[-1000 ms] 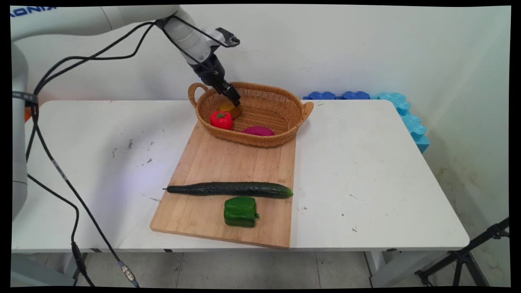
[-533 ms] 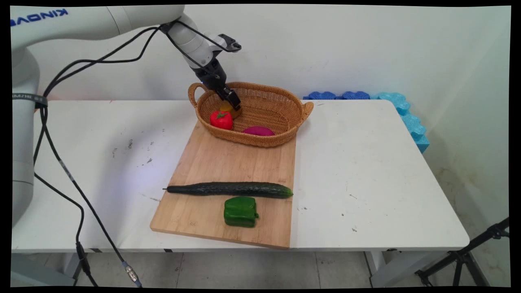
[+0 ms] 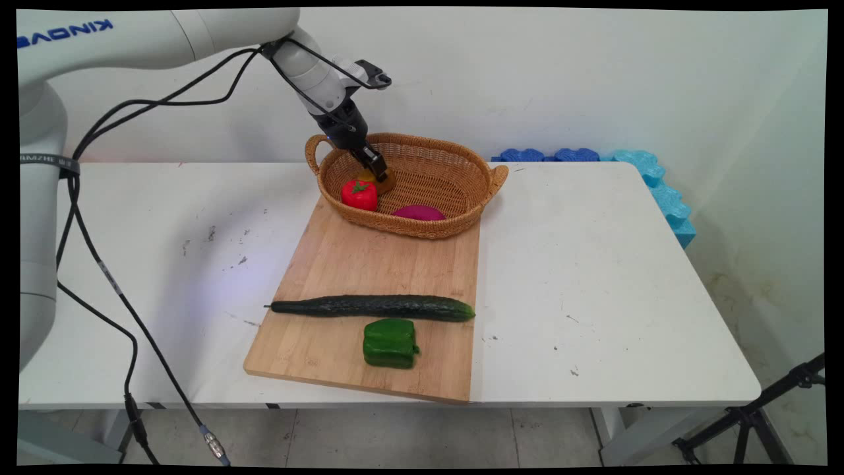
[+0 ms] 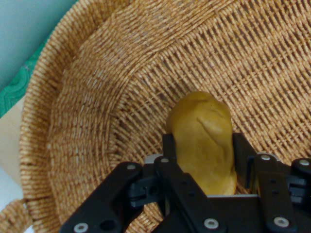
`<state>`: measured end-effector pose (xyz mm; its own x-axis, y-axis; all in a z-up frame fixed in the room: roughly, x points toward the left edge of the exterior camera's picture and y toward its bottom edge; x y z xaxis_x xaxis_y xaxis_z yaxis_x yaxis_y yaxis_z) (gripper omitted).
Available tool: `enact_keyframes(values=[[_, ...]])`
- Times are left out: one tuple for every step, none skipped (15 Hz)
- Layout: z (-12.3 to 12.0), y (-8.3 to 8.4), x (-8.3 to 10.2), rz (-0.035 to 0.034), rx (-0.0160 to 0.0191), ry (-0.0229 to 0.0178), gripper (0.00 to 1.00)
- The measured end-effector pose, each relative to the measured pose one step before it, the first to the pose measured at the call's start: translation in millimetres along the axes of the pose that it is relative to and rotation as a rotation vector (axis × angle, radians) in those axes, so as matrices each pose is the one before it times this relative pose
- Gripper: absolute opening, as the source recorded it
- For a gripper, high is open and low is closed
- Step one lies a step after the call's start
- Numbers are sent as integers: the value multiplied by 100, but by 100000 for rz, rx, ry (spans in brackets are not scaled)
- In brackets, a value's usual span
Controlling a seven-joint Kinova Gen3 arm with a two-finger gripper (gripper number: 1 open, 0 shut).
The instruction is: Place the picked object on the cutting board
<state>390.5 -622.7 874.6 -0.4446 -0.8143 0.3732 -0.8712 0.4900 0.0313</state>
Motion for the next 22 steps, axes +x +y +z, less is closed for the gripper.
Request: enact_keyframes(values=[[-210, 48, 70, 668, 17, 754, 0], [-305, 124, 264, 1150, 104, 1032, 0], [-672, 76, 299, 1335, 365, 1696, 0], [-912, 114, 339, 1496, 362, 2072, 0], [-964, 167, 327, 1492, 271, 2000, 0], [-1345, 226, 372, 1760, 294, 2602, 0], [-1481, 347, 490, 2098, -48, 2877, 0], [-1384, 300, 313, 1624, -251, 2474, 0], [-1646, 369, 208, 1755, -456, 2727, 0], [-1571, 472, 244, 1848, -893, 2504, 0], [-1330, 420, 58, 1630, -881, 1804, 0], [-1451, 492, -115, 1974, -1154, 1664, 0], [-1320, 532, -231, 2287, -1390, 1251, 0], [-981, 463, -310, 1994, -1321, 689, 0], [-604, 310, -281, 1306, -909, 318, 0], [-825, 419, -596, 1938, -1346, 81, 0], [-829, 552, -911, 2764, -1784, -399, 0], [-499, 435, -851, 2410, -1415, -698, 0], [-343, 375, -881, 2255, -1156, -801, 0], [-272, 410, -1000, 2442, -1199, -1061, 0], [-64, 224, -581, 1275, -642, -711, 0], [-47, 307, -841, 1784, -900, -1022, 0]])
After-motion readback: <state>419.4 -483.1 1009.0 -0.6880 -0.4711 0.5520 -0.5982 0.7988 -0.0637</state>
